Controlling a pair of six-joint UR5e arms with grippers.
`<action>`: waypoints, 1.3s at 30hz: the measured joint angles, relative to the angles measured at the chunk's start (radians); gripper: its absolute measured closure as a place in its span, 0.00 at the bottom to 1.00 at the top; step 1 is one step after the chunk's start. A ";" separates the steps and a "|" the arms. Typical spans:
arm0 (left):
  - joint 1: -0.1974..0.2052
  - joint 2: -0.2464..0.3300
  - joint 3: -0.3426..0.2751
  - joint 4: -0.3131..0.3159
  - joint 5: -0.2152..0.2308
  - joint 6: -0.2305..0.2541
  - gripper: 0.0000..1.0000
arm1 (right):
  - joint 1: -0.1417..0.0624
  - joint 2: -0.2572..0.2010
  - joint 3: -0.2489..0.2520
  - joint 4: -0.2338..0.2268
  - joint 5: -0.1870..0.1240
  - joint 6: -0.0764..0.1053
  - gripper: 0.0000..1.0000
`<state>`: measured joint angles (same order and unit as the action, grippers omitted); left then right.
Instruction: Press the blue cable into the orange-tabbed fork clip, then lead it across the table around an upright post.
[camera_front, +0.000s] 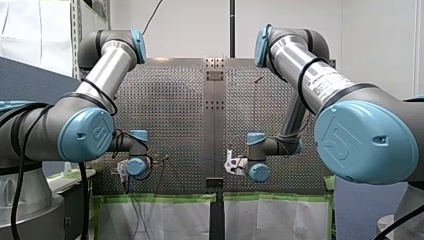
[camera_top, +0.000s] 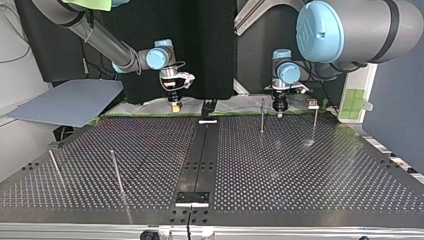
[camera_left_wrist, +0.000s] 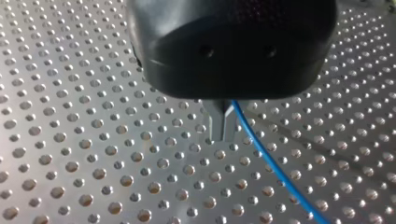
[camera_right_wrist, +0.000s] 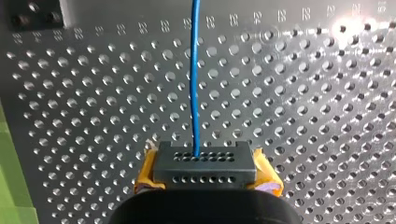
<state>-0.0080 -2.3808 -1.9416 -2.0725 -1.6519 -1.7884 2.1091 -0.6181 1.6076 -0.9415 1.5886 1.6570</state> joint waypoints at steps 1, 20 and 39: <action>0.001 0.000 0.002 -0.005 0.002 -0.001 1.00 | -0.002 0.000 -0.003 0.004 0.000 0.000 1.00; 0.018 0.001 0.008 -0.014 0.002 -0.053 0.18 | -0.037 0.003 -0.025 0.025 -0.002 -0.008 1.00; 0.023 0.000 0.007 -0.068 0.044 -0.137 0.02 | -0.040 0.004 -0.025 0.028 -0.012 -0.007 1.00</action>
<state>0.0152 -2.3808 -1.9345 -2.1409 -1.6076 -1.9255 2.0688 -0.6140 1.5826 -0.9138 1.5762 1.6496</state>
